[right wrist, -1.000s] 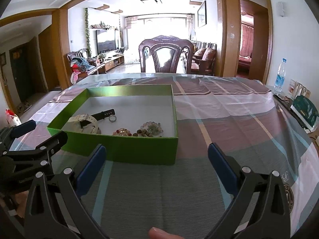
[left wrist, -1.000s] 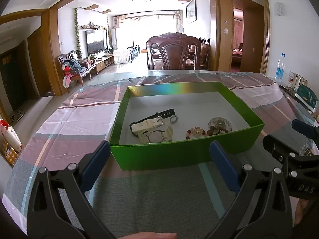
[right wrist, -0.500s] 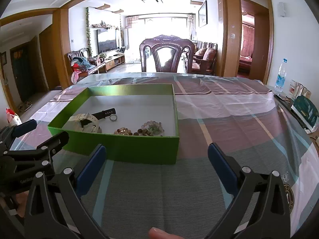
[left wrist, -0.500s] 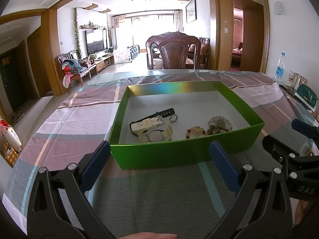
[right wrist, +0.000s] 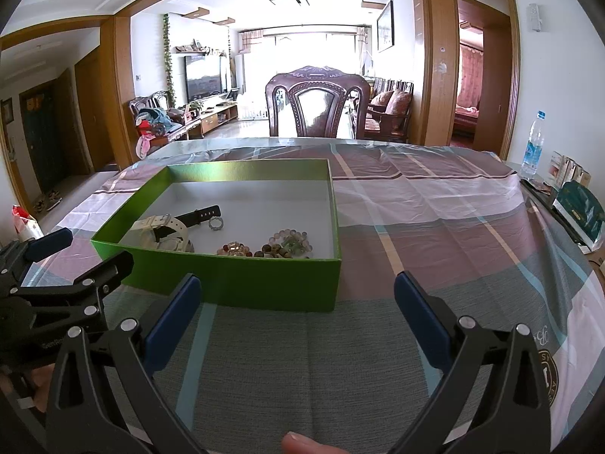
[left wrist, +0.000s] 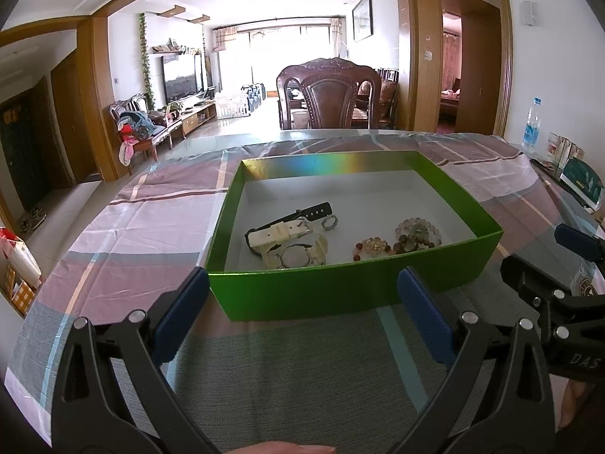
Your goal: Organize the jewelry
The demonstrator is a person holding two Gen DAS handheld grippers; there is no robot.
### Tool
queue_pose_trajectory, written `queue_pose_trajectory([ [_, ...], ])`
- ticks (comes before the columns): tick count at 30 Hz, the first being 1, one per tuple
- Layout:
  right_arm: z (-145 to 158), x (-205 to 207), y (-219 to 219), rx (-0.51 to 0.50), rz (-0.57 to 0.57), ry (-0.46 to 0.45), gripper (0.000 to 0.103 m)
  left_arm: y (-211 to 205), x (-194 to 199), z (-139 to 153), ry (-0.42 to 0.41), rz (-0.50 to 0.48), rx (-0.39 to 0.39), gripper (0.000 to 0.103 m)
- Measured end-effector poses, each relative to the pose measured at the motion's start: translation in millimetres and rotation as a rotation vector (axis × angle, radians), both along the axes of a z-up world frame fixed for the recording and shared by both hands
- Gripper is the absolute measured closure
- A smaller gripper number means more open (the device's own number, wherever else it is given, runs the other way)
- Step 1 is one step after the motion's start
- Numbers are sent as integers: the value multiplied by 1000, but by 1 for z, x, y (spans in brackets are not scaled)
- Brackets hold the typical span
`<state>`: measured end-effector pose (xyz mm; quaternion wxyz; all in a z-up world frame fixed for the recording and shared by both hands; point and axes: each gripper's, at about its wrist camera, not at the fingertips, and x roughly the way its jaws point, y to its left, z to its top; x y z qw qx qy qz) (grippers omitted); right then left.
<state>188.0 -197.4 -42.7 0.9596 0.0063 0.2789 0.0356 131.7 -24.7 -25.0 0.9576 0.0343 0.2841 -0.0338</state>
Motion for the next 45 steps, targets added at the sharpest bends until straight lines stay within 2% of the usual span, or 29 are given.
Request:
queue_pose_trajectory([
  [40, 1, 0, -1, 0, -1, 2, 3, 0, 0, 0, -3, -3, -2, 4],
  [45, -1, 0, 1, 4, 1, 10, 3, 0, 0, -5, -6, 0, 24, 4],
])
